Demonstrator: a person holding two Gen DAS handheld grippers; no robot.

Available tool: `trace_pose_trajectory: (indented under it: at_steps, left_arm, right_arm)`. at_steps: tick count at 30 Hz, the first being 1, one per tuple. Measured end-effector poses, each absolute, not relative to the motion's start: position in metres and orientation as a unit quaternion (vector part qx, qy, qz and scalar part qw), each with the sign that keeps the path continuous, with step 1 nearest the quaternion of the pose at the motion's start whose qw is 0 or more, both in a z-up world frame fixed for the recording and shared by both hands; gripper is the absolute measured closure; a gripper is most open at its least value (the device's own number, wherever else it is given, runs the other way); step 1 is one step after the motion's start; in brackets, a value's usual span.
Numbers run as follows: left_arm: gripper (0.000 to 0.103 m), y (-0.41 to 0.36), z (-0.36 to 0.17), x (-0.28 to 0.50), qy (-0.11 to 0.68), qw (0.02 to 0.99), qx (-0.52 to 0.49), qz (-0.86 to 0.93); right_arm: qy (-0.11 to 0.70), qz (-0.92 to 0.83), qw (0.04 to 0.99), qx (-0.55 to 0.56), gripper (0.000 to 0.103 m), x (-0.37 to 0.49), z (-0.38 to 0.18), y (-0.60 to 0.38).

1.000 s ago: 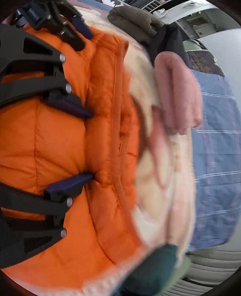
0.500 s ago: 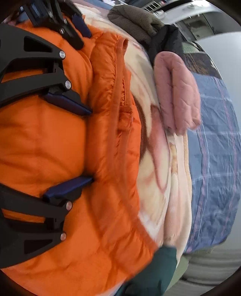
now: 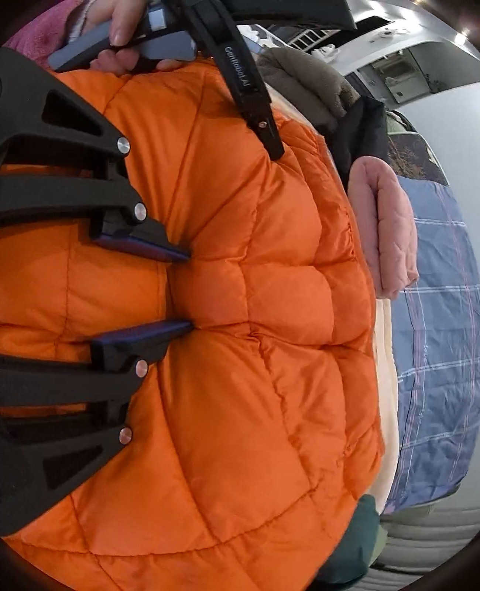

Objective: Fold large clothes

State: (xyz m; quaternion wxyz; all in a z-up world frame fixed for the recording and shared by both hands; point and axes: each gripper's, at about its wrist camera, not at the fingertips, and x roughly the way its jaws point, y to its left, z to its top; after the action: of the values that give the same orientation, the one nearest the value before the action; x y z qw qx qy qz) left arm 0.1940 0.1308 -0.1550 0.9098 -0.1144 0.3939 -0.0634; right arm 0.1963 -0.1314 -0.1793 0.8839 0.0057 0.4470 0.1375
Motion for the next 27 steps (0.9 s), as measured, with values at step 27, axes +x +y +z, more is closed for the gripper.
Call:
trace_pose_trajectory:
  at_steps: [27]
  left_arm:
    - [0.02, 0.168, -0.115, 0.148, 0.339, 0.923, -0.167, -0.071]
  right_arm:
    - [0.411, 0.137, 0.901, -0.02, 0.056, 0.076, -0.17, -0.17]
